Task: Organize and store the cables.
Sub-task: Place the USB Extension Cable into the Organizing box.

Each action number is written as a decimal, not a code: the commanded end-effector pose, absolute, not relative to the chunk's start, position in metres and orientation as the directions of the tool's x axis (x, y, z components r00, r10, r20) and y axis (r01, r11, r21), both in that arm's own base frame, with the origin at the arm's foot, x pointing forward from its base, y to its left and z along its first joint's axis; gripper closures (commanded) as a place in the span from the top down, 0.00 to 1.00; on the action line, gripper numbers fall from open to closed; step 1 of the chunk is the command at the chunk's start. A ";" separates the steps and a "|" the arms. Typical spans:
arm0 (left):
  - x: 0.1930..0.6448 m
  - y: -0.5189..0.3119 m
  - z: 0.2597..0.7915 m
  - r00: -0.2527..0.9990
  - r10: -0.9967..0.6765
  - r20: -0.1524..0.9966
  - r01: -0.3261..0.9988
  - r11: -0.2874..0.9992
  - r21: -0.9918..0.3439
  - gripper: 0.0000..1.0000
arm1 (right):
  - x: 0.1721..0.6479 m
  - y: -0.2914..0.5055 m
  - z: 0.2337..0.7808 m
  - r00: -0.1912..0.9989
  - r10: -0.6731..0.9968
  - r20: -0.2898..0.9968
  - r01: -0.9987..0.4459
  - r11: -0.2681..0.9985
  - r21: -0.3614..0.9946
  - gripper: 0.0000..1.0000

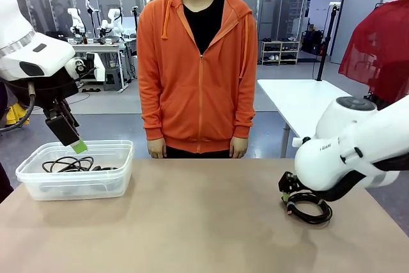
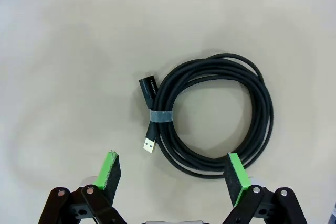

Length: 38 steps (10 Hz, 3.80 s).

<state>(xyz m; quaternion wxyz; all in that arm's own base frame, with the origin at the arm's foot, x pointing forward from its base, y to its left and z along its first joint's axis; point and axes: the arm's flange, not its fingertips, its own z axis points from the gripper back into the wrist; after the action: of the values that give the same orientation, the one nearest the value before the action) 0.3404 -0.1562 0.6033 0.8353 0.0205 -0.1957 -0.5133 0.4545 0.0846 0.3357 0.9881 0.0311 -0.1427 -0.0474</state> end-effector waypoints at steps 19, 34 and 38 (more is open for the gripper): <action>0.341 -0.156 0.607 0.400 -0.869 0.292 0.848 0.472 0.242 0.93 | 0.510 0.118 0.293 0.971 -0.090 0.220 0.099 0.995 -0.031 0.30; 0.341 -0.156 0.607 0.400 -0.869 0.292 0.848 0.472 0.242 0.93 | 0.486 0.209 0.456 0.978 0.107 0.177 -0.105 0.994 -0.019 0.11; 0.341 -0.156 0.607 0.400 -0.869 0.292 0.848 0.472 0.242 0.93 | 0.495 0.288 0.425 0.971 0.181 0.158 -0.188 0.982 0.033 0.11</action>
<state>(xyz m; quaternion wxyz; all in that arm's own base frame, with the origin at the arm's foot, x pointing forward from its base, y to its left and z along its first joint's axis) 0.3405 -0.1561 0.6034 0.8352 0.0199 -0.1958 -0.5135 0.4843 0.2754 0.4288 0.9919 0.0168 -0.0774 0.0992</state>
